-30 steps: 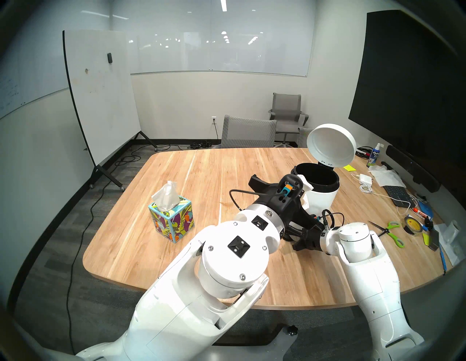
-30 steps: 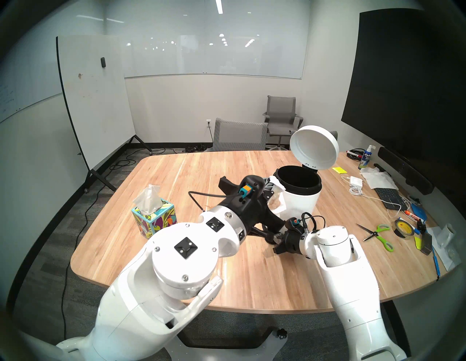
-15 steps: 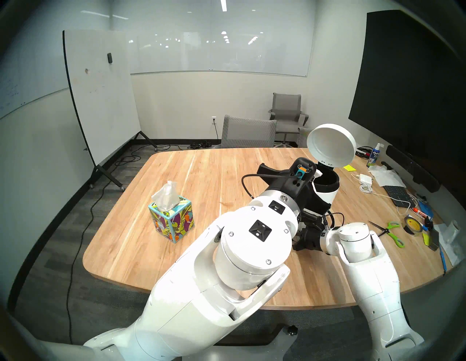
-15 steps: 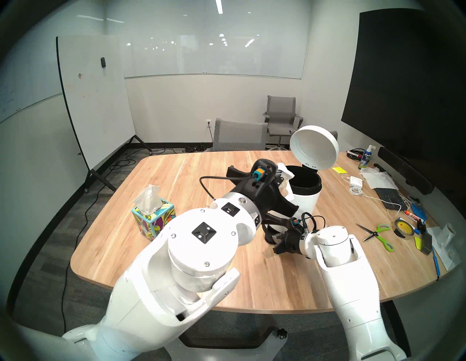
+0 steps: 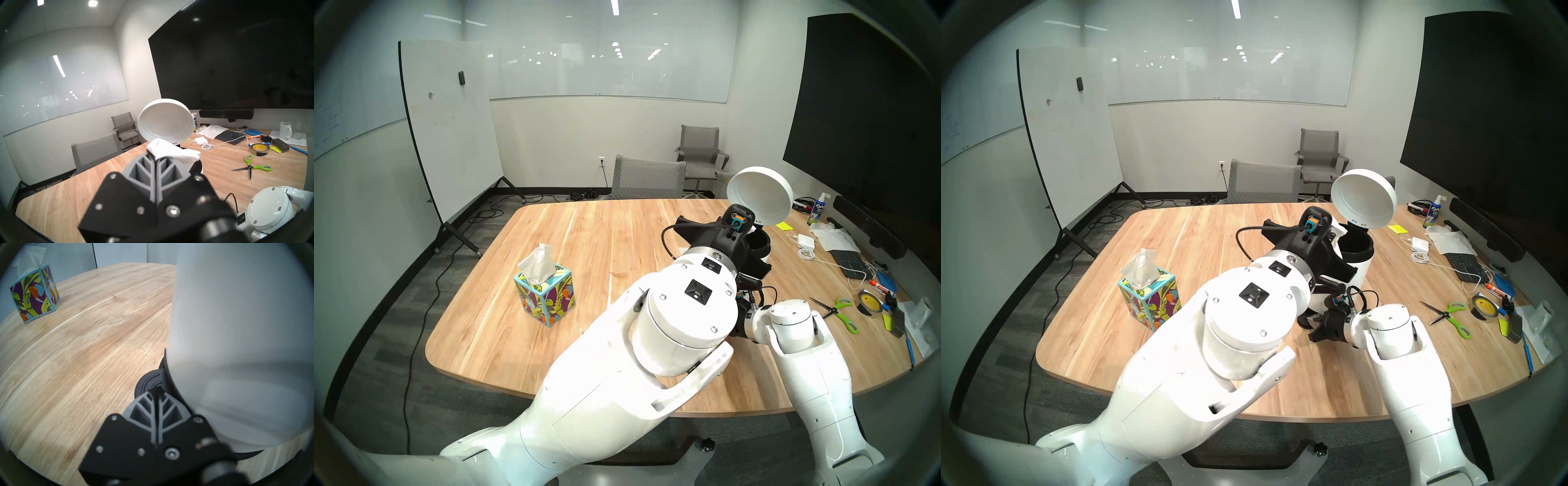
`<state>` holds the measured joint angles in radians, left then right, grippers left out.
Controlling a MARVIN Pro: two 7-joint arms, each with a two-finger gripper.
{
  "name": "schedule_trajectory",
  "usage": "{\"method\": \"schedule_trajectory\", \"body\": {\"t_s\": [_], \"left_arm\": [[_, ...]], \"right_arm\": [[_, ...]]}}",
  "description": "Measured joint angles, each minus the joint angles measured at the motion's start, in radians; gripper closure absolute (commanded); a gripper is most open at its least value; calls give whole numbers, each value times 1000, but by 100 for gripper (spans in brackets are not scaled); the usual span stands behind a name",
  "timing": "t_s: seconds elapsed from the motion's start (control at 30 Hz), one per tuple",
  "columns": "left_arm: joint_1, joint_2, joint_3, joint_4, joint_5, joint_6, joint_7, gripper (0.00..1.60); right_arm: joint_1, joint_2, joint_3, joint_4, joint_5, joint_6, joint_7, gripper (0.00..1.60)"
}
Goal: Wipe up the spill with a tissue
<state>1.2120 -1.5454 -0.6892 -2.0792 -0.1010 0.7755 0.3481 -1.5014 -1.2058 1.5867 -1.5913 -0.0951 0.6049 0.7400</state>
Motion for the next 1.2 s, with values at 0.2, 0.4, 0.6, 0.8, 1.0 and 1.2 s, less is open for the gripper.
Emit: {"method": "schedule_trajectory", "body": {"t_s": [0.2, 0.4, 0.6, 0.8, 1.0, 1.2], "left_arm": [[-27, -36, 4, 48, -12, -2, 26, 160], [-49, -71, 1, 104, -21, -9, 47, 160], [-70, -98, -4, 144, -26, -15, 58, 160], [-99, -128, -18, 180, -34, -18, 65, 160], [-127, -158, -26, 220, -43, -21, 71, 160], [-143, -178, -25, 252, -49, -30, 76, 160]], "right_arm": [[0, 0, 0, 0, -1, 0, 1, 160], [0, -1, 1, 0, -1, 0, 1, 160], [0, -1, 1, 0, -2, 0, 2, 160], [0, -2, 2, 0, -3, 0, 2, 160], [0, -2, 2, 0, -4, 0, 3, 160], [0, -3, 2, 0, -5, 0, 3, 160]]}}
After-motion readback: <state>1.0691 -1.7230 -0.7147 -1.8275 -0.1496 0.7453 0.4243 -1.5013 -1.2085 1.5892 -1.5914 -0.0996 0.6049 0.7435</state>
